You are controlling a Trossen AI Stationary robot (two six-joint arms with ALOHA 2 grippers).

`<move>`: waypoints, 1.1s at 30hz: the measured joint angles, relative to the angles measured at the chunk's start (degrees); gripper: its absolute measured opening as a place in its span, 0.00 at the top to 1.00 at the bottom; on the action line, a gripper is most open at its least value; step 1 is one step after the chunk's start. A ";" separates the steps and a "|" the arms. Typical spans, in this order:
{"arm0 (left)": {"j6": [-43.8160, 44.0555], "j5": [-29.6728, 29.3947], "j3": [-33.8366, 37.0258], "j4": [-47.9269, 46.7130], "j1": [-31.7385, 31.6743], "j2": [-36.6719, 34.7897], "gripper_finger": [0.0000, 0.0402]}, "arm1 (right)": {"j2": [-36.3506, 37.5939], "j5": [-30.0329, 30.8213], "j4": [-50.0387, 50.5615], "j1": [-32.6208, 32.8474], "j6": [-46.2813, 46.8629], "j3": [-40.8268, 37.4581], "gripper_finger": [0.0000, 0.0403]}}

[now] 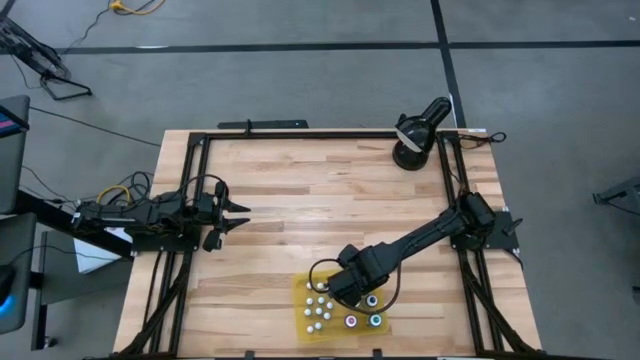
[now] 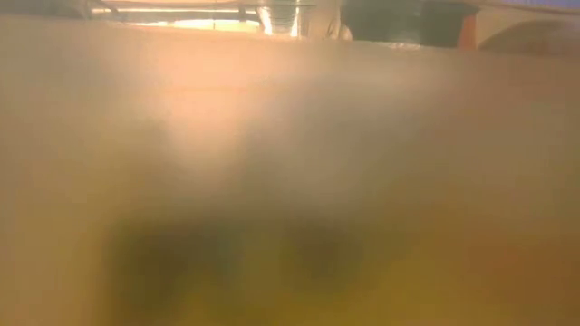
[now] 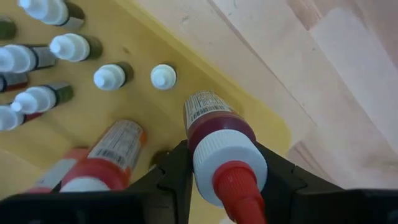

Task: Pick & Place food coloring
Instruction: Put the big red food coloring bottle in the yellow bin, then return to Home Position

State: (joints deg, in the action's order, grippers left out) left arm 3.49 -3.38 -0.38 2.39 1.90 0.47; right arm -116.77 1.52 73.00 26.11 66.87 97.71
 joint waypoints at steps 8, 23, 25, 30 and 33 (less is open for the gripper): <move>-0.01 0.00 0.00 0.01 0.00 0.02 0.70 | 0.00 0.09 -4.81 -0.36 1.22 -4.12 0.70; 0.00 0.00 0.00 0.00 0.00 0.01 0.70 | 0.67 0.27 -4.31 -0.72 0.66 -4.81 0.44; -0.01 0.00 0.00 0.00 0.00 0.01 0.70 | 1.49 0.17 -3.87 -0.72 0.57 -4.87 0.41; 0.00 0.00 0.00 0.02 0.01 0.02 0.70 | 4.48 0.16 -2.33 -0.57 -1.05 -3.95 0.39; 0.00 0.01 0.00 0.00 0.00 -0.06 0.70 | 7.10 1.03 -2.70 -0.74 -3.95 -3.47 0.39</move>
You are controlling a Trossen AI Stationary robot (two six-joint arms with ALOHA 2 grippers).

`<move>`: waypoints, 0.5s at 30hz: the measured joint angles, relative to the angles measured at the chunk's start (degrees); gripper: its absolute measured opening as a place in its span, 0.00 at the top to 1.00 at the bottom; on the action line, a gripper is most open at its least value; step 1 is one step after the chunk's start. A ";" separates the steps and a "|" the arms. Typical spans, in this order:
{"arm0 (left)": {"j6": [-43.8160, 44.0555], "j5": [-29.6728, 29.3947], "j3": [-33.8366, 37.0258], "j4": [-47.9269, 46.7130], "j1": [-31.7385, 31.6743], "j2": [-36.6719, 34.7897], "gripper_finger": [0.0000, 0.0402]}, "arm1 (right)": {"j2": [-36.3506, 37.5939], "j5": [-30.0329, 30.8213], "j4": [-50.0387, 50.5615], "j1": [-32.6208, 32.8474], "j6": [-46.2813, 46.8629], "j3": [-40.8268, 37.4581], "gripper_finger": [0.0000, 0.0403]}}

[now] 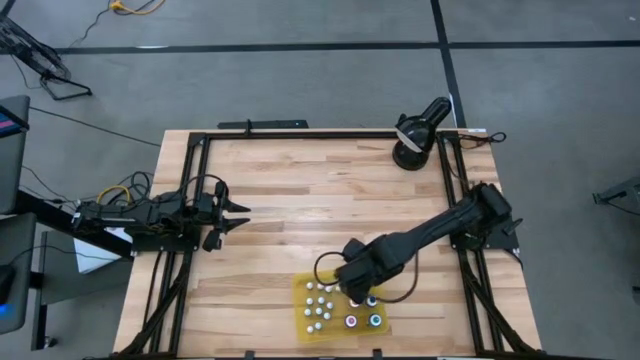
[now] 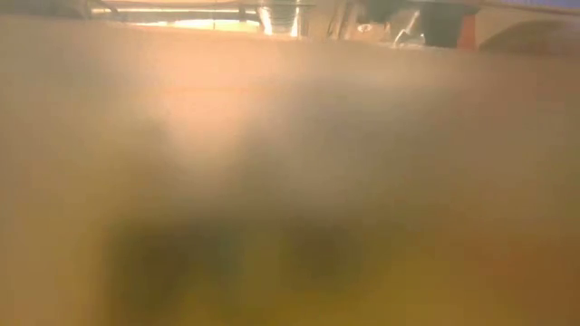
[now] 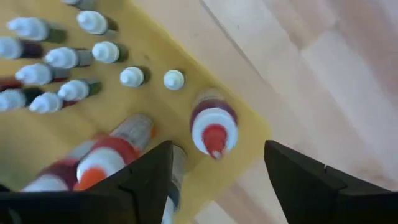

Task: Pick & Place food coloring
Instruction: Return to Home Position

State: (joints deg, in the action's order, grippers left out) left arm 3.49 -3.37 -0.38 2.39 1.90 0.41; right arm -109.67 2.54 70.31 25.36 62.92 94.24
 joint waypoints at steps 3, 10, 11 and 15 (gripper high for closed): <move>0.00 0.00 0.00 -0.01 0.01 -0.02 0.70 | 3.56 1.10 -0.87 -0.73 -7.26 0.02 0.39; 0.00 -0.01 0.00 0.00 0.01 0.02 0.70 | 13.85 8.01 -4.94 -5.83 -29.81 0.04 0.39; -0.01 0.00 0.00 0.00 -0.01 0.03 0.70 | 15.27 8.66 -5.72 -6.65 -33.10 0.04 0.39; 0.00 0.00 0.00 0.00 0.00 0.03 0.70 | 20.70 9.95 -6.75 -9.81 -45.40 0.04 0.39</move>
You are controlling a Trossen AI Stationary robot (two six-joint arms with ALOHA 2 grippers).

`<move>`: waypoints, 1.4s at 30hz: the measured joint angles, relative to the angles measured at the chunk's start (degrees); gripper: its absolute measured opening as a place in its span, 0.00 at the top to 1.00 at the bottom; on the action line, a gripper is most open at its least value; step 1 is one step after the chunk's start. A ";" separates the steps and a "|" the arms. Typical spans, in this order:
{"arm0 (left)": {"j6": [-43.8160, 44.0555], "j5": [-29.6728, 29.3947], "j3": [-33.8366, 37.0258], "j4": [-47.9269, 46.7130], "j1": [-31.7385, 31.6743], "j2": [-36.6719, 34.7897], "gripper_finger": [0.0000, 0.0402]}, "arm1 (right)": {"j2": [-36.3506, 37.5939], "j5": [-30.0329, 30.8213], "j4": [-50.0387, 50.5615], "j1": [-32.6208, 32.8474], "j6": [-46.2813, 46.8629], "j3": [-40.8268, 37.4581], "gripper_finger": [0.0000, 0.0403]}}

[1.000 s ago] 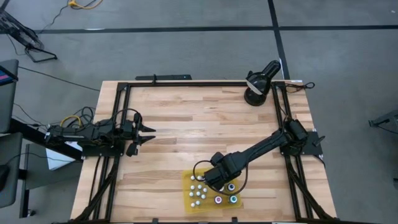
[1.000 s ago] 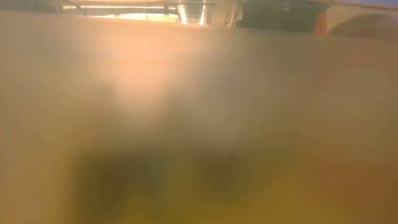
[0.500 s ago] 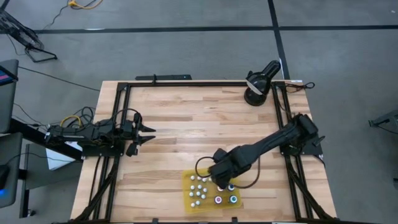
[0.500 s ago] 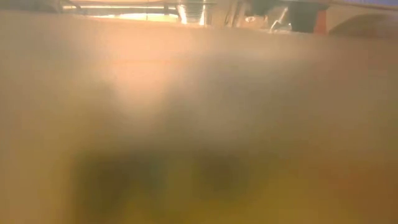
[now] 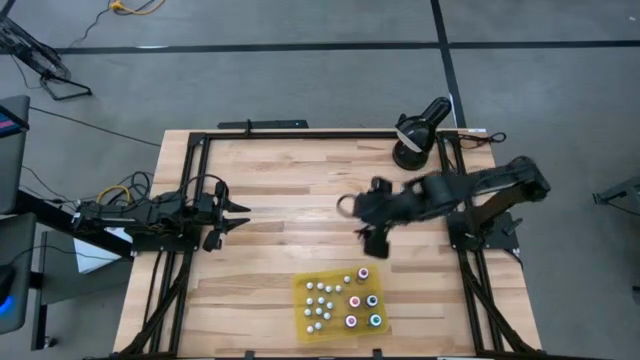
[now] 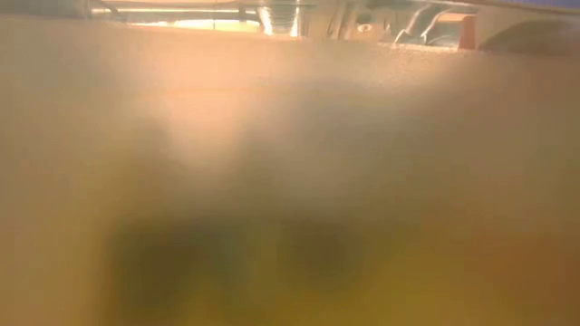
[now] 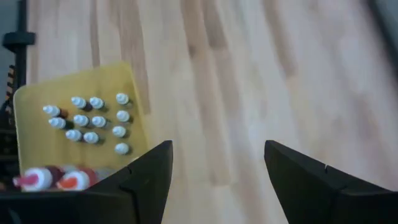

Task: Pick & Place food coloring
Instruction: Return to Home Position

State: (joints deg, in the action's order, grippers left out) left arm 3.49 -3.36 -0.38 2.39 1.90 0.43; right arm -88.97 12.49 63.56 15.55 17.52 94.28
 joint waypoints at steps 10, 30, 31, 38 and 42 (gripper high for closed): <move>-0.01 -0.01 0.00 0.00 0.00 -0.01 0.70 | 30.07 0.11 -10.38 -5.20 -20.66 -21.78 0.39; 0.00 0.01 0.00 0.00 -0.01 -0.01 0.70 | 84.37 5.87 -51.92 -5.99 -18.52 -72.72 0.39; 0.00 0.00 0.00 0.00 0.00 -0.01 0.70 | 85.86 4.04 -53.79 -5.83 -19.73 -74.26 0.39; 0.00 -0.01 0.00 0.00 0.00 0.01 0.70 | 88.84 -9.08 -67.15 -6.38 -24.36 -82.58 0.39; -0.01 0.00 0.00 0.00 0.00 0.01 0.70 | 88.81 -11.21 -70.33 -6.99 -25.46 -86.15 0.39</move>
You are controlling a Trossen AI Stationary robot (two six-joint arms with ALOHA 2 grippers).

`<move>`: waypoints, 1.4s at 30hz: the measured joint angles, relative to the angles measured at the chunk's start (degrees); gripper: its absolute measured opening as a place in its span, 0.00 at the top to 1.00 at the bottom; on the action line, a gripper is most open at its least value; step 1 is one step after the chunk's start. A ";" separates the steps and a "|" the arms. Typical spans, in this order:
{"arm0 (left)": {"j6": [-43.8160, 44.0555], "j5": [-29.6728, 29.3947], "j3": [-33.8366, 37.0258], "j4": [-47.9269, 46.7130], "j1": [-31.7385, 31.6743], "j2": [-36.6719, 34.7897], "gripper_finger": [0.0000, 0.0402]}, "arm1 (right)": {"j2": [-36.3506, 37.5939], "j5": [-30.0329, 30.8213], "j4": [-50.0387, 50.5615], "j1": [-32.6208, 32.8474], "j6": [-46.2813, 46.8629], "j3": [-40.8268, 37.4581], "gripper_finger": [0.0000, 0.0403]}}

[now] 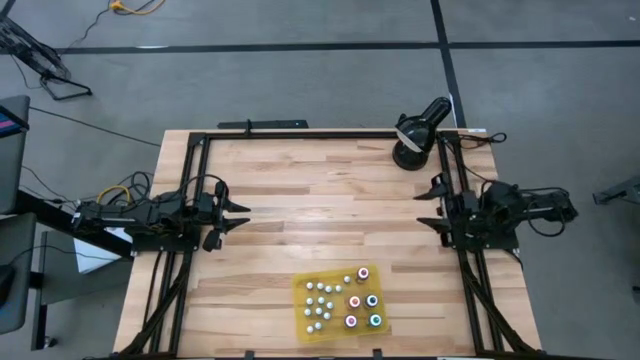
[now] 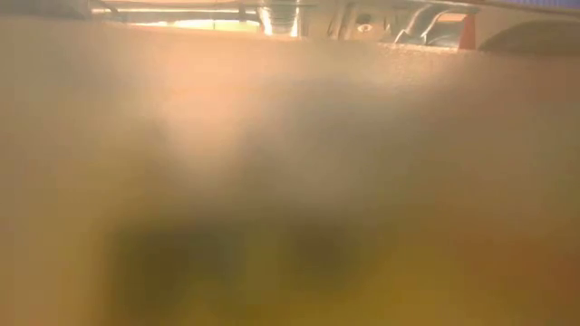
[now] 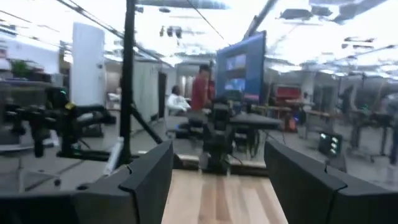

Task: Pick & Place food coloring
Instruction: Return to Home Position

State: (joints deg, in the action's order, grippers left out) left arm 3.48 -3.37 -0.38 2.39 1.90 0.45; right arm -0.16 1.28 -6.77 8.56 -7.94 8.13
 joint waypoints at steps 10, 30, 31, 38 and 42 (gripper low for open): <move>0.01 0.01 0.00 0.00 0.01 0.00 0.70 | 0.04 0.16 -8.49 -1.97 2.20 -7.66 0.39; 0.01 -0.01 0.00 0.00 -0.01 0.02 0.70 | -1.72 -0.93 6.16 -4.86 2.32 -7.66 0.39; 0.01 0.01 0.00 0.00 -0.01 0.02 0.70 | -2.13 -0.94 6.18 -5.10 2.34 -7.66 0.39; 0.01 0.01 0.00 0.00 0.01 0.02 0.70 | -2.47 -1.02 6.21 -5.80 2.36 -7.66 0.39; 0.01 0.01 0.00 0.00 0.00 0.02 0.70 | -2.47 -1.05 6.26 -5.77 2.36 -7.66 0.39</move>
State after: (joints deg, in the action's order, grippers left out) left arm 3.49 -3.36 -0.38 2.39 1.90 0.47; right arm -2.63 0.23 -0.51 2.79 -5.58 0.47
